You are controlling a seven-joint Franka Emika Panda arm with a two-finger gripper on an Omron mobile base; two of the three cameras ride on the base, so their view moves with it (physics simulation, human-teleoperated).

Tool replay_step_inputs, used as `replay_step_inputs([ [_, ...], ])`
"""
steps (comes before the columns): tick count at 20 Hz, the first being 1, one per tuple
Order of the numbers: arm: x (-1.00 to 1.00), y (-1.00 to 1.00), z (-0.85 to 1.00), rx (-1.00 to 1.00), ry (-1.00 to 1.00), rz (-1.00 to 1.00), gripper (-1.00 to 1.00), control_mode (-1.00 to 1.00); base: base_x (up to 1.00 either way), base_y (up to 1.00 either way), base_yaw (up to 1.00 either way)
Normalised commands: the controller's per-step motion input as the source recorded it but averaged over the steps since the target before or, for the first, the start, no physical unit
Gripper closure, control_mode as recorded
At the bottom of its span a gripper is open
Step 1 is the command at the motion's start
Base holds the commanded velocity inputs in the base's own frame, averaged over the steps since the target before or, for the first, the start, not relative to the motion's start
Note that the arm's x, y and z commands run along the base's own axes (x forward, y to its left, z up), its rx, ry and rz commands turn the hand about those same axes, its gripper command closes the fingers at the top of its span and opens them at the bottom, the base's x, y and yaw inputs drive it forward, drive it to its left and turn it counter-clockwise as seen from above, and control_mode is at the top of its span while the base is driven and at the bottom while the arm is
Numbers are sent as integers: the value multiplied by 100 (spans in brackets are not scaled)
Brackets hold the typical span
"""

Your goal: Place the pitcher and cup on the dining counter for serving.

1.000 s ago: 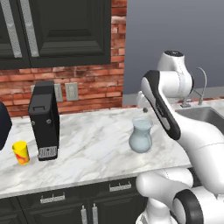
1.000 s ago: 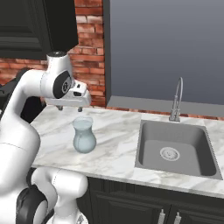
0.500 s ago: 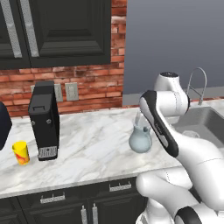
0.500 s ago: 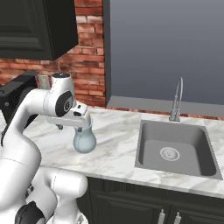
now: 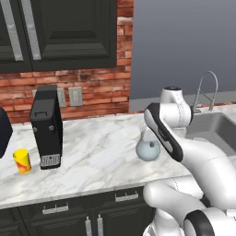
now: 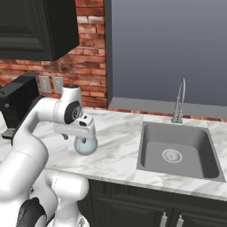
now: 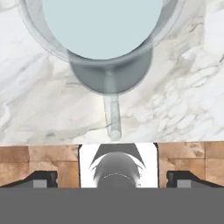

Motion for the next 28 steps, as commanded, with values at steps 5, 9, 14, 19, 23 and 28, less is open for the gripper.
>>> replay_step_inputs([
  [5, 14, -8, -31, 0, 5, -1, -100, -100, 0, 0, 0],
  [9, 18, -4, -28, 0, 0, -1, -100, -100, 0, 0, 0],
  [14, 31, 0, -29, 0, 0, 0, -100, -100, 0, 0, 0],
  [19, 35, 0, -30, 0, 0, 0, -100, -100, 0, 0, 0],
  [23, 35, 0, -27, 0, 0, 0, -100, -100, 0, 0, 0],
  [28, 33, 0, -19, 0, 0, 0, 100, -100, 0, 0, 0],
])
